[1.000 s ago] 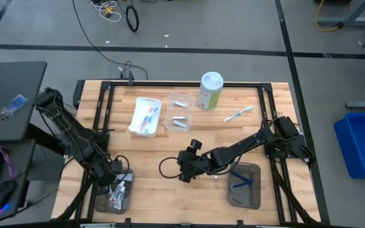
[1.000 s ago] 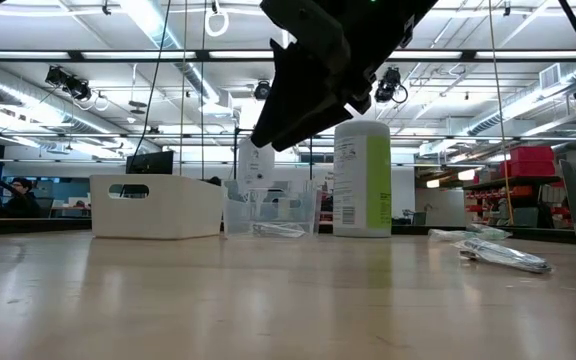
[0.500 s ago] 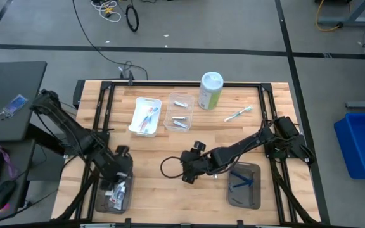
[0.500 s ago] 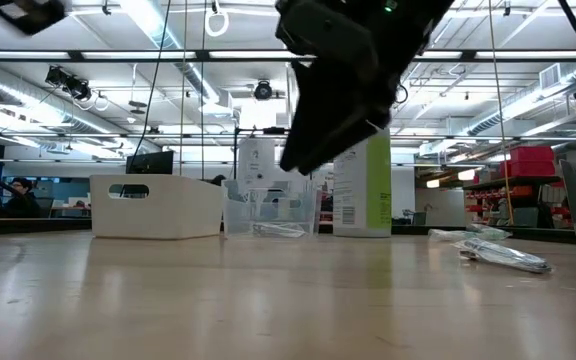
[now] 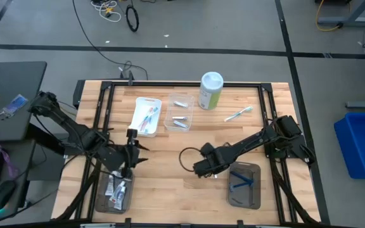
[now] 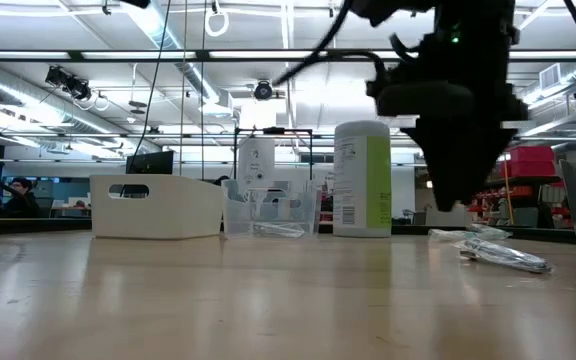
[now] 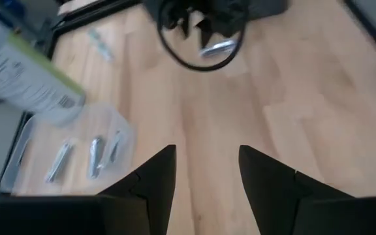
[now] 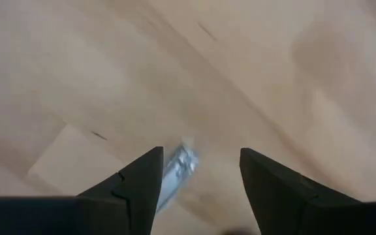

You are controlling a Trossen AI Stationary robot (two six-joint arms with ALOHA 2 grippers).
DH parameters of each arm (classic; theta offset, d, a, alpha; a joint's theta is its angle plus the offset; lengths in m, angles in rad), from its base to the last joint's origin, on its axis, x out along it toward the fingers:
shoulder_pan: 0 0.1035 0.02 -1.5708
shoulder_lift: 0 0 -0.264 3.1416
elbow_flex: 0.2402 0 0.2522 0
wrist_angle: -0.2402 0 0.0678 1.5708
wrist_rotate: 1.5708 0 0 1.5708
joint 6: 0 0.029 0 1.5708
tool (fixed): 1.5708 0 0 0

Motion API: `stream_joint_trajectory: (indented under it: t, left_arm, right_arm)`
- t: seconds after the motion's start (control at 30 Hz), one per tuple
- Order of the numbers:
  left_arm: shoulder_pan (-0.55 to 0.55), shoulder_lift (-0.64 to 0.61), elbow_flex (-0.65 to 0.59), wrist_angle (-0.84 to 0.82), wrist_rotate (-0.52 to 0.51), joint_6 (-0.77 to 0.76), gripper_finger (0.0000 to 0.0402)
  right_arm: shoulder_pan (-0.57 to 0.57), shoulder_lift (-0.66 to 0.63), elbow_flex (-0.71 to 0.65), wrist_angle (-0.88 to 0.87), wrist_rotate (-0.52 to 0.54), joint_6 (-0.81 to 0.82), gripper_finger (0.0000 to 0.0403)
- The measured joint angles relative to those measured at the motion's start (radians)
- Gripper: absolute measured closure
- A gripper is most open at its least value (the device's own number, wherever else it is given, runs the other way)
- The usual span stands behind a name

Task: Pick & Place Travel size toiletries
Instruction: Put the nail cutter into the transparent bin

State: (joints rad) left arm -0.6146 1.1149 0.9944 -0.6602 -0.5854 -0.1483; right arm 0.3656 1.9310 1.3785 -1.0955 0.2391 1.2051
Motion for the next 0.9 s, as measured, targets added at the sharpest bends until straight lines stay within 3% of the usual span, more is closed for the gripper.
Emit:
stream_joint_trajectory:
  t: [0.1,0.27,0.7,0.9]
  left_arm:
    - [0.029,0.0,-0.028,0.019,-0.01,-0.028,0.0228]
    - [0.068,0.0,-0.069,0.024,0.005,-0.03,0.0228]
    - [0.08,0.0,-0.107,0.031,0.039,-0.081,0.0228]
    - [0.08,0.0,-0.107,0.031,0.039,-0.081,0.0228]
  right_arm:
    - [-0.001,0.007,0.0,-0.034,-0.067,0.159,0.0193]
    - [-0.001,0.006,0.0,-0.003,-0.11,0.242,0.0194]
    - [-0.001,0.021,-0.042,0.067,-0.17,0.258,0.0207]
    - [-0.001,0.018,-0.139,0.206,-0.201,0.289,0.021]
